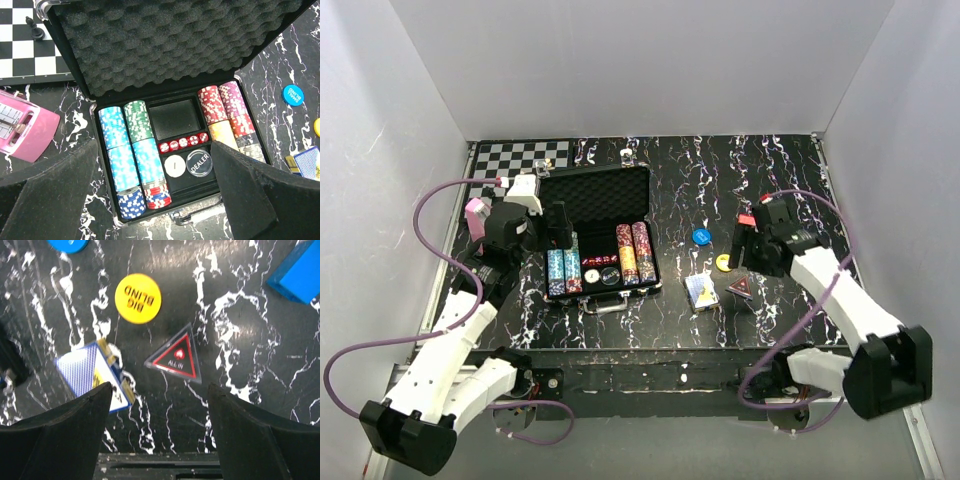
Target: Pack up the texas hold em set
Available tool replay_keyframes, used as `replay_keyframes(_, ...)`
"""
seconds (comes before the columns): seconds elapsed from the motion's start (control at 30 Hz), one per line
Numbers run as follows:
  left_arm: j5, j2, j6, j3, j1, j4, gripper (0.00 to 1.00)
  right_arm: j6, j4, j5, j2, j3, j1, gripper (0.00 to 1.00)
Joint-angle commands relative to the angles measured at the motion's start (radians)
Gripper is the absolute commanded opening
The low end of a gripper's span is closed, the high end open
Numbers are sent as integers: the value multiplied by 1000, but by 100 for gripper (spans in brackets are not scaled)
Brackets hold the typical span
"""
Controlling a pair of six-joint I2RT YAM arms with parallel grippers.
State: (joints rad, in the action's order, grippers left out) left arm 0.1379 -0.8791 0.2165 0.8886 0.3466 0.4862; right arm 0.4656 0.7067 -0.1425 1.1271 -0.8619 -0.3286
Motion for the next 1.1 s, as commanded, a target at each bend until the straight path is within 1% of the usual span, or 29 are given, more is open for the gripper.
replay_keyframes(0.0,-17,20,-12,-11,-4,-3,98,1,-93,-20,163,-112,66,84)
replay_keyframes(0.07,-23,32,-8,-20,-4,-8,98,-19,-127,-11,249,-158,94,83)
replay_keyframes(0.27,-31,38,-9,-20,-4,-15,98,-57,-162,58,425,-321,172,84)
replay_keyframes(0.4,-27,43,-12,-22,-4,-12,98,-88,-133,66,571,-432,195,84)
replay_keyframes(0.5,-31,46,-12,-22,-4,-12,98,-96,-110,63,638,-473,195,84)
replay_keyframes(0.6,-37,45,-12,-20,-4,-12,98,-90,-115,76,668,-465,197,84)
replay_keyframes(0.8,-41,43,-12,-20,-4,-12,98,-88,-79,-11,711,-485,201,84)
replay_keyframes(0.93,-41,49,-12,-19,-4,-11,98,-90,-64,-54,692,-480,217,84)
replay_keyframes(1.0,-41,51,-11,-19,-4,-11,98,-96,-69,-33,689,-476,235,85)
replay_keyframes(1.07,-40,55,-11,-19,-4,-11,98,-102,-72,21,704,-480,247,84)
